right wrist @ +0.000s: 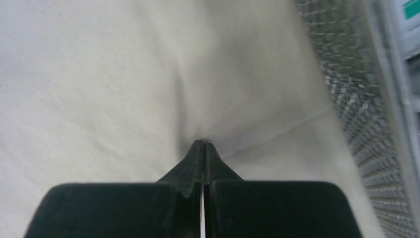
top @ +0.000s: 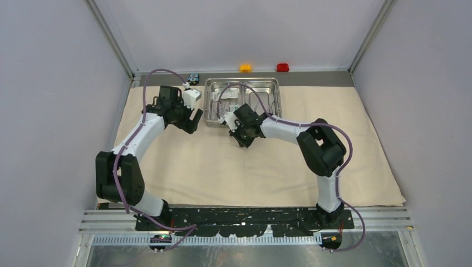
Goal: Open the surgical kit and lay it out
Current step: Smooth out the surgical kit at the center of the board.
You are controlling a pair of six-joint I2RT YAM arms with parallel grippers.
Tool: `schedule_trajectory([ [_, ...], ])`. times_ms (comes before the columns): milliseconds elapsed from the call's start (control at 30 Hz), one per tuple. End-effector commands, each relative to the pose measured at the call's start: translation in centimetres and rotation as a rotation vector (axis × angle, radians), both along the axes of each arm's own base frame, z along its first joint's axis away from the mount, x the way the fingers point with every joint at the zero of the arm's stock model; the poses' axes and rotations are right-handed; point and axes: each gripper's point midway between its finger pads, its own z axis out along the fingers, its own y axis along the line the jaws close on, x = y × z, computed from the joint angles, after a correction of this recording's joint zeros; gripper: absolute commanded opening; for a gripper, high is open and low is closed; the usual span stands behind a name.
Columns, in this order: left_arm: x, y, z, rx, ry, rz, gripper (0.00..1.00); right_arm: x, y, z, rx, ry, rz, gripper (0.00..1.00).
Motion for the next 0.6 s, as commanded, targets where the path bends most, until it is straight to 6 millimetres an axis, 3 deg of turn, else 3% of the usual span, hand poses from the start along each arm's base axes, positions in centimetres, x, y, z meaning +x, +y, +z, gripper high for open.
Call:
schedule_trajectory([
  [0,0.9,0.4,3.3,-0.008,-0.098,0.003,0.83,-6.9,-1.3,-2.5,-0.102,0.167,0.102,0.01],
  [133,0.9,1.0,3.4,0.011,-0.093,0.011,0.82,-10.3,-2.4,-3.2,-0.142,0.229,0.147,0.01],
  [567,0.8,3.6,1.1,0.149,-0.035,0.028,0.83,-18.6,-3.5,-2.5,-0.262,0.328,0.353,0.01],
])
